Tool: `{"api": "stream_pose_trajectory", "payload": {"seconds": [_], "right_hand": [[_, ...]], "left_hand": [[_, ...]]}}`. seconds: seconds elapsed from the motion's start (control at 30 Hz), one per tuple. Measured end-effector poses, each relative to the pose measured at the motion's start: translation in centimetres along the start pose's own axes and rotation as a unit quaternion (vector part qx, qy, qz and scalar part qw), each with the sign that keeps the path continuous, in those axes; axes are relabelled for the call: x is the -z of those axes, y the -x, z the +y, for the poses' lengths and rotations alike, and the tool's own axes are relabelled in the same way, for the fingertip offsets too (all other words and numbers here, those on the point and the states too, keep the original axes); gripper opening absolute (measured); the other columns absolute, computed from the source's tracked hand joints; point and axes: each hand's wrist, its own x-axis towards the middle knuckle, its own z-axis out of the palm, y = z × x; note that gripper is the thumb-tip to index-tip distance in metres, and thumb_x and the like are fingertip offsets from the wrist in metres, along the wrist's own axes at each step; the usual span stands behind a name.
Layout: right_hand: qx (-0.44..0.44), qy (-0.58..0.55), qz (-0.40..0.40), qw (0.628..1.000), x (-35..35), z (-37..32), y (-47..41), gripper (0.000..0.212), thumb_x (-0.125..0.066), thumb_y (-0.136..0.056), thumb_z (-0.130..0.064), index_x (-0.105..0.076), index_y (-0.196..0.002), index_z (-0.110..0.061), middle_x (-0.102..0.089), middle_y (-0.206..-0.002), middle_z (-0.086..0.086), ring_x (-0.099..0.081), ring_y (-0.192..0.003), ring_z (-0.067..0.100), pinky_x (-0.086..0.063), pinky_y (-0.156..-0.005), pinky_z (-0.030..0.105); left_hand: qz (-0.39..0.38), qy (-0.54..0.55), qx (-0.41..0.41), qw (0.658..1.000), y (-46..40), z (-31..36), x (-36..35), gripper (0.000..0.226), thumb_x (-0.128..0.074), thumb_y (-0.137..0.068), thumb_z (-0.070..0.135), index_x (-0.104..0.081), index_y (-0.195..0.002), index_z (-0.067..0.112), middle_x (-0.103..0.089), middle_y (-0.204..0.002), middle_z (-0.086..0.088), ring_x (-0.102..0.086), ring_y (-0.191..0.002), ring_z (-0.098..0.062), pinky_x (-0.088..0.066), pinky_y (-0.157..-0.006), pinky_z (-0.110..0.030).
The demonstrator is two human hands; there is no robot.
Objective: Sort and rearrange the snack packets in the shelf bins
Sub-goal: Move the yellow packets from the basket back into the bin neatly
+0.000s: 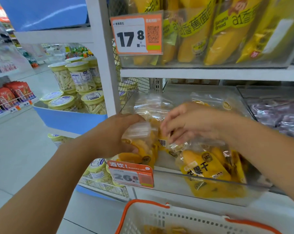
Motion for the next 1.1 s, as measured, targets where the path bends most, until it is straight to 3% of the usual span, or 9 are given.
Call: {"api": "stream_pose_trajectory", "payload": {"seconds": [0.1,0.17,0.3,0.5,0.63,0.8,0.93,1.03,1.1], "right_hand": [[-0.041,0.101,0.151,0.982,2.9,0.9,-1.9,0.028,-0.081,-0.083,-0.019,-0.067,-0.105,-0.007,-0.073,-0.096,0.015,-0.075,-0.079,0.026,-0.064,-0.07,0.037],[-0.069,0.224,0.109,0.966,2.0,1.7,-3.9,0.043,-0.084,-0.08,-0.031,-0.066,-0.11,-0.007,-0.074,-0.092,0.013,-0.074,-0.078,0.026,-0.062,-0.073,0.037],[-0.08,0.155,0.059,0.983,-0.3,2.6,-7.1,0.029,-0.082,-0.082,-0.013,-0.067,-0.107,-0.012,-0.074,-0.096,0.011,-0.072,-0.075,0.018,-0.06,-0.068,0.029],[0.167,0.257,0.198,0.931,-3.3,4.0,-10.0,0.016,-0.071,-0.069,0.009,-0.078,-0.071,-0.006,-0.076,-0.083,0.01,-0.071,-0.081,0.02,-0.059,-0.073,0.039],[0.131,0.278,0.2,0.93,-3.0,3.9,-9.2,0.008,-0.075,-0.077,-0.001,-0.077,-0.072,-0.007,-0.073,-0.077,0.006,-0.067,-0.074,0.02,-0.052,-0.063,0.033],[-0.033,0.066,0.128,0.989,-1.3,3.8,-8.3,0.02,-0.079,-0.081,-0.006,-0.062,-0.087,-0.013,-0.065,-0.091,0.006,-0.07,-0.091,0.028,-0.062,-0.076,0.04],[-0.088,-0.204,0.123,0.967,-0.4,3.6,-9.5,0.043,-0.064,-0.075,-0.006,-0.058,-0.117,-0.013,-0.052,-0.134,0.011,-0.052,-0.12,0.031,-0.052,-0.075,0.035],[-0.107,-0.348,0.113,0.925,-1.8,3.2,-11.4,0.054,-0.061,-0.084,-0.054,-0.064,-0.123,-0.015,-0.065,-0.122,0.014,-0.064,-0.104,0.031,-0.054,-0.087,0.043],[-0.095,-0.312,0.074,0.943,-3.1,2.8,-12.6,0.099,-0.05,-0.063,-0.096,-0.055,-0.14,-0.034,-0.054,-0.146,0.009,-0.055,-0.128,0.033,-0.038,-0.109,0.059]], "left_hand": [[-0.006,-0.004,0.007,1.0,0.1,0.0,0.1,0.077,-0.087,-0.071,0.036,-0.045,-0.136,0.043,-0.052,-0.13,0.019,-0.046,-0.119,-0.007,-0.042,-0.102,-0.036],[-0.013,-0.014,0.014,1.0,0.2,0.3,0.3,0.079,-0.089,-0.069,0.033,-0.045,-0.133,0.044,-0.053,-0.128,0.019,-0.047,-0.118,-0.008,-0.044,-0.101,-0.037],[-0.032,-0.062,0.043,0.997,0.0,0.7,0.7,0.089,-0.093,-0.063,0.024,-0.042,-0.133,0.049,-0.054,-0.13,0.017,-0.049,-0.12,-0.012,-0.045,-0.101,-0.04],[0.005,-0.145,0.042,0.989,-0.1,0.9,0.0,0.086,-0.091,-0.066,0.026,-0.044,-0.136,0.041,-0.057,-0.131,0.011,-0.053,-0.121,-0.018,-0.049,-0.096,-0.042],[0.022,-0.162,0.027,0.986,-0.2,0.8,-0.3,0.087,-0.09,-0.066,0.028,-0.041,-0.138,0.039,-0.057,-0.132,0.01,-0.052,-0.121,-0.02,-0.048,-0.096,-0.041],[0.019,-0.159,0.008,0.987,-0.3,0.8,-0.1,0.087,-0.089,-0.069,0.03,-0.039,-0.14,0.035,-0.052,-0.138,0.013,-0.046,-0.128,-0.017,-0.042,-0.102,-0.038],[0.004,-0.159,0.006,0.987,-0.3,0.9,-0.2,0.092,-0.088,-0.069,0.033,-0.033,-0.143,0.035,-0.046,-0.143,0.012,-0.041,-0.131,-0.016,-0.039,-0.107,-0.035],[0.001,-0.147,0.006,0.989,-0.2,0.7,-0.2,0.094,-0.089,-0.067,0.037,-0.032,-0.142,0.036,-0.045,-0.142,0.012,-0.04,-0.131,-0.015,-0.039,-0.108,-0.037],[0.01,-0.145,0.001,0.989,-0.1,0.5,-0.3,0.095,-0.089,-0.066,0.038,-0.032,-0.142,0.037,-0.046,-0.141,0.012,-0.041,-0.13,-0.015,-0.04,-0.107,-0.037]]}}
